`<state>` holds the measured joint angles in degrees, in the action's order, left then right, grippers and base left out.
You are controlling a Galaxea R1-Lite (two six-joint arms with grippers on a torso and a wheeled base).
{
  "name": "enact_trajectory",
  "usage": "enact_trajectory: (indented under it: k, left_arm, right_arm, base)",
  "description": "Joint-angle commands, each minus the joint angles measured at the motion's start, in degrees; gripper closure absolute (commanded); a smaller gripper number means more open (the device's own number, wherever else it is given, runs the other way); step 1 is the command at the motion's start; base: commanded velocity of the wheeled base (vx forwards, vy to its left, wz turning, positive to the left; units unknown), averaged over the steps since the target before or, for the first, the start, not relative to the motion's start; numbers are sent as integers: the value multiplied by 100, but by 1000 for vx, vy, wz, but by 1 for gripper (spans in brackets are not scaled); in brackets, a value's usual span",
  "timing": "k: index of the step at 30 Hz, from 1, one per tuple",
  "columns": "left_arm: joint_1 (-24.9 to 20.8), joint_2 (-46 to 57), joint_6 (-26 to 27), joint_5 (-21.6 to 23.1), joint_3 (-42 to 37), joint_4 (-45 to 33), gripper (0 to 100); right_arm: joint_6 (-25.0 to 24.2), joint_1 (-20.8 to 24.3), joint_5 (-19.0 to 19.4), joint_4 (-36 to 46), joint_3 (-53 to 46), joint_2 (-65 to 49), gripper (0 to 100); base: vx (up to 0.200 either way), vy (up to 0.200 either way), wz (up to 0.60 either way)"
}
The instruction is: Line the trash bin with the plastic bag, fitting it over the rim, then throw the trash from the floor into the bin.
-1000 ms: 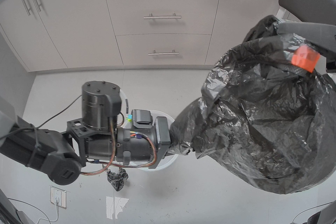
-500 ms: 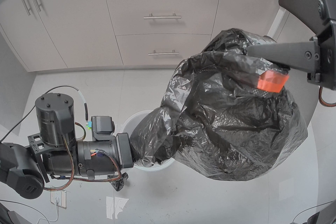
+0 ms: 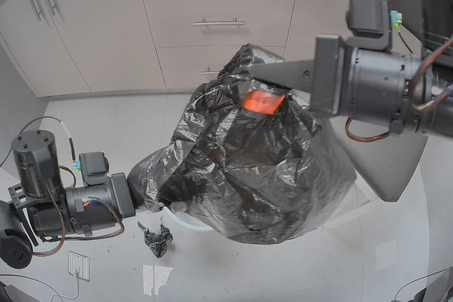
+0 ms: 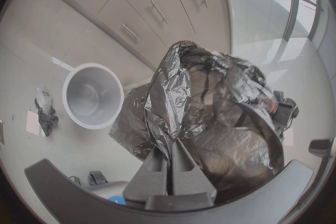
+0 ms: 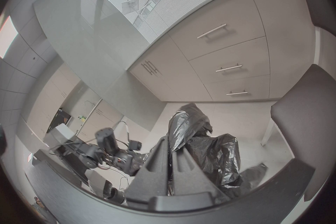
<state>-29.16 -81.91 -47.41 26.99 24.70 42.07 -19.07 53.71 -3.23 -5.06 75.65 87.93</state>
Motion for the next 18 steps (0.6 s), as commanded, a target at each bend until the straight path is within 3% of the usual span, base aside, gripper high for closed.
enact_trajectory:
  k: [1, 7, 12, 18]
  left_arm:
    - [420, 553, -14, -1, -62, -41, 100]
    - [455, 720, -14, -10, -106, -50, 100]
    - [648, 659, -5, 8, -114, -50, 100]
    - [833, 553, 21, -10, -97, -6, 100]
  right_arm:
    - [8, 140, -178, -74, 28, 594, 100]
    - [8, 140, -283, -241, 292, 945, 100]
    - [35, 219, -617, -663, 310, 1253, 100]
    - [43, 254, -670, -909, 310, 1499, 100]
  base:
    - [0, 0, 0]
    - [0, 0, 0]
    - [0, 0, 0]
    - [0, 0, 0]
